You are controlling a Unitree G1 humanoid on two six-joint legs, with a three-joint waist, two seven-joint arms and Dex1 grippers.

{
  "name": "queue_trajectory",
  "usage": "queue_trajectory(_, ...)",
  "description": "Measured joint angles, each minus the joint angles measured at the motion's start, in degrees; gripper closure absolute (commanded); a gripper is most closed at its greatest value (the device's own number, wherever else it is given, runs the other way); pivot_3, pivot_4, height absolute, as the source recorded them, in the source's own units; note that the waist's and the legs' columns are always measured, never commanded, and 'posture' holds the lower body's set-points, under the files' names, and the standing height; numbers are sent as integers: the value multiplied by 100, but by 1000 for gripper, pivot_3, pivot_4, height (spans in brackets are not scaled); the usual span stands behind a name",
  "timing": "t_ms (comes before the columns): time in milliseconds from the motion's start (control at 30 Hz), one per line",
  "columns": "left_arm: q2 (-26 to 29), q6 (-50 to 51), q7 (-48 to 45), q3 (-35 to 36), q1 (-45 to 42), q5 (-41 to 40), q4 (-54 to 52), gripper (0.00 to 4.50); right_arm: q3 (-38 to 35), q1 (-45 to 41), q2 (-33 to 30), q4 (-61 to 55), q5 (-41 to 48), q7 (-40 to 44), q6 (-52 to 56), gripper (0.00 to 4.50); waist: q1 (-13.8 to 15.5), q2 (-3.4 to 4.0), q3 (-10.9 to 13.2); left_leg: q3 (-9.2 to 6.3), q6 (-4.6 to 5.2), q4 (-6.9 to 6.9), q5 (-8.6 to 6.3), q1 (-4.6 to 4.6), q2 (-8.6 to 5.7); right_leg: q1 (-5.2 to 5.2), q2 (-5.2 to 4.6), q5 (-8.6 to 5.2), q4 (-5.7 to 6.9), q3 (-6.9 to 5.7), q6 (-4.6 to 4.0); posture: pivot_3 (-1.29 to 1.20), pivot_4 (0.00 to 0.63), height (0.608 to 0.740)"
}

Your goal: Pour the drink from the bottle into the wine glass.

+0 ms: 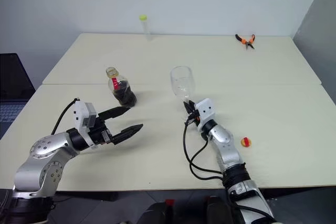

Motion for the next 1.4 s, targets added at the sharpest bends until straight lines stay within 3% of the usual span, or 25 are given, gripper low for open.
queue_trajectory(200,196,17,-120,112,-283,-19,61,0,-56,-268,-4,499,4,135,-281,4371,-28,0,-1,0,-1,-1,0,4,3,0,1,0,3,1,-1,0,150,740)
queue_trajectory(233,199,28,-122,114,-299,-39,61,0,-60,-275,-13,528,4,161,-310,3652,-34,0,-1,1,-1,-1,0,4,2,1,1,0,2,1,-1,0,150,740)
queue_trajectory(567,243,324,-118,113,-650,-236,-35,0,-63,-221,-72,665,2,332,-289,123,-58,1,0,-3,-1,-1,1,2,3,0,0,0,3,1,-1,0,150,740)
queue_trajectory(600,243,350,-116,113,-666,-248,-74,0,-63,-221,-74,665,2,332,-281,19,-59,1,0,-2,-2,-1,1,2,3,0,0,0,3,1,-1,0,150,740)
queue_trajectory(967,254,539,-64,108,-902,-315,-411,0,-47,-59,-192,447,-58,344,26,19,-65,0,0,-3,-4,-1,2,1,3,0,0,0,2,1,-1,0,150,740)
queue_trajectory(1400,296,884,165,77,-1077,-323,-660,0,95,804,-642,-1501,171,858,1462,19,-53,1,0,-4,8,-1,-5,-1,2,0,-1,0,1,1,0,0,150,740)
